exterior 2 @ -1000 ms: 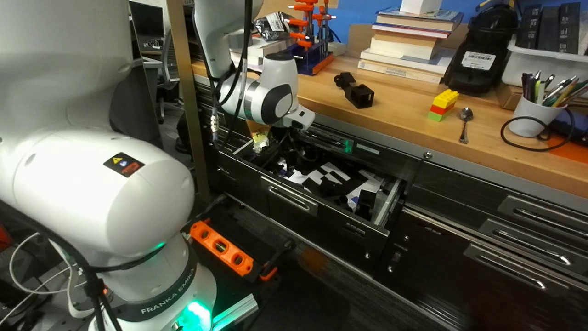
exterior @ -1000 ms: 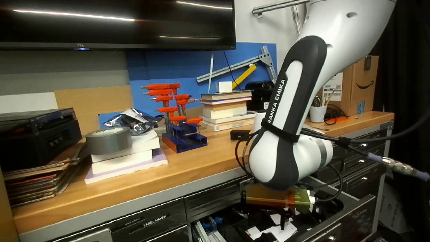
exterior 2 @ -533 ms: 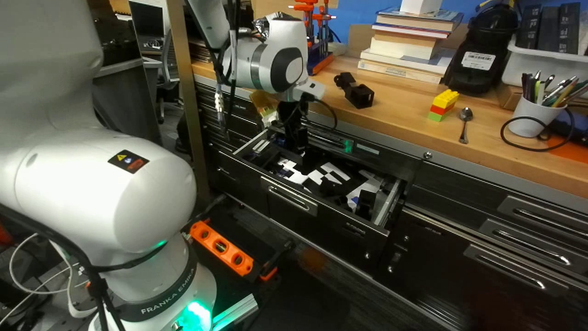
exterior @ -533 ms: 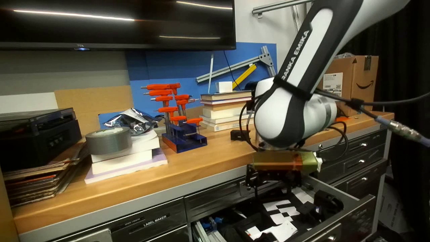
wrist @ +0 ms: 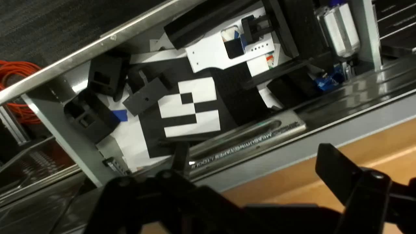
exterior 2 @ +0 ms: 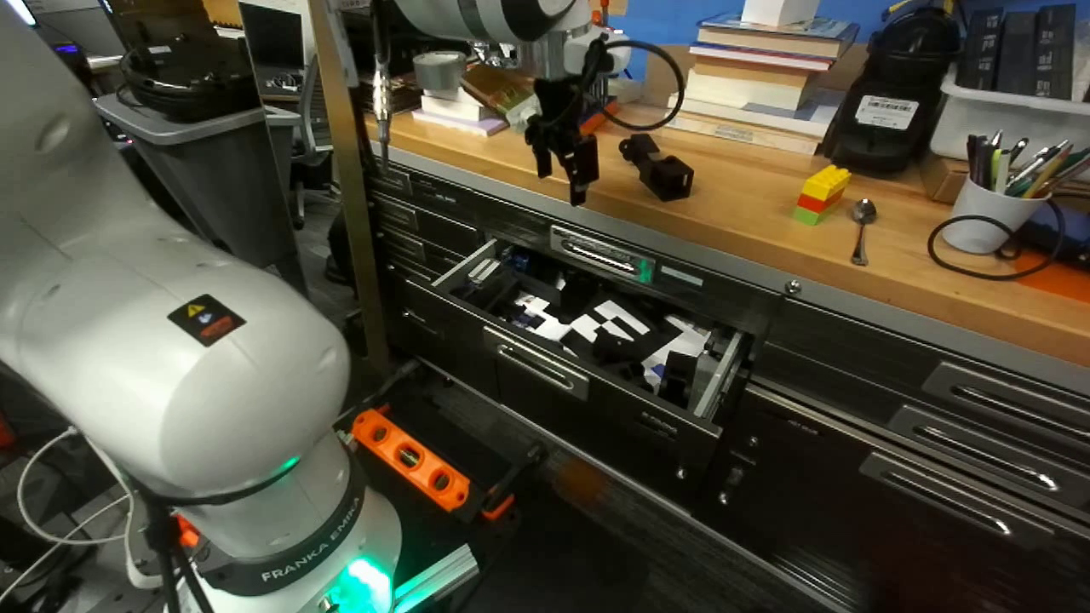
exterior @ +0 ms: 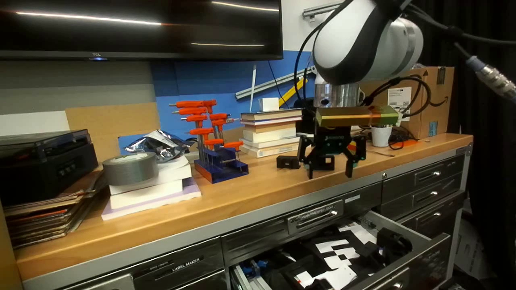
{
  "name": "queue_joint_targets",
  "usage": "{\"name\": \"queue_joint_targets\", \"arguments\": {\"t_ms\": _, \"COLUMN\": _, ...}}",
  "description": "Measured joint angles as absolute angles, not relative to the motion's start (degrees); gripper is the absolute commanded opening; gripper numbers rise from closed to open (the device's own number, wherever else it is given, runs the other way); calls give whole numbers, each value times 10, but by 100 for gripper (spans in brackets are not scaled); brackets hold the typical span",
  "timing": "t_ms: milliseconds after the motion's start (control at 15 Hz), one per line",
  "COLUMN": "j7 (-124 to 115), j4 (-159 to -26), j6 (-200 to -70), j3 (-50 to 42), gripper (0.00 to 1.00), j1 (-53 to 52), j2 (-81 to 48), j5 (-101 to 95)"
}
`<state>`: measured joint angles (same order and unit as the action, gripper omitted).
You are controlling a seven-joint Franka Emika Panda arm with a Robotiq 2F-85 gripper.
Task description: Put the blue objects into the drawer then close the drawer.
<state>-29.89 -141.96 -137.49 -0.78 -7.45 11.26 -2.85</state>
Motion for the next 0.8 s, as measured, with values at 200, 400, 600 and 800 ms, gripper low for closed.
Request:
{"name": "queue_joint_targets", "arguments": {"t_ms": 200, "j7": -290, "j4": -1398, "j6": -1373, "j3": 8, "gripper": 100, "j1": -46, "j2": 124, "j5": -44}}
{"name": "queue_joint_targets", "arguments": {"t_ms": 400, "j7": -278, "j4": -1389, "j6": -1374, "j3": 15, "gripper": 100, "j1": -22, "j2": 121, "j5": -77}}
{"name": "queue_joint_targets", "arguments": {"t_ms": 600, "j7": -172, "j4": -1388, "j6": -1374, "j3": 4, "gripper": 100, "j1": -16, "j2": 116, "j5": -71}}
{"name": "queue_joint_targets", "arguments": {"t_ms": 800, "j7": -44, "j4": -1384, "j6": -1374, "j3": -21, "gripper": 100, "j1": -21, "j2": 108, "j5": -50}}
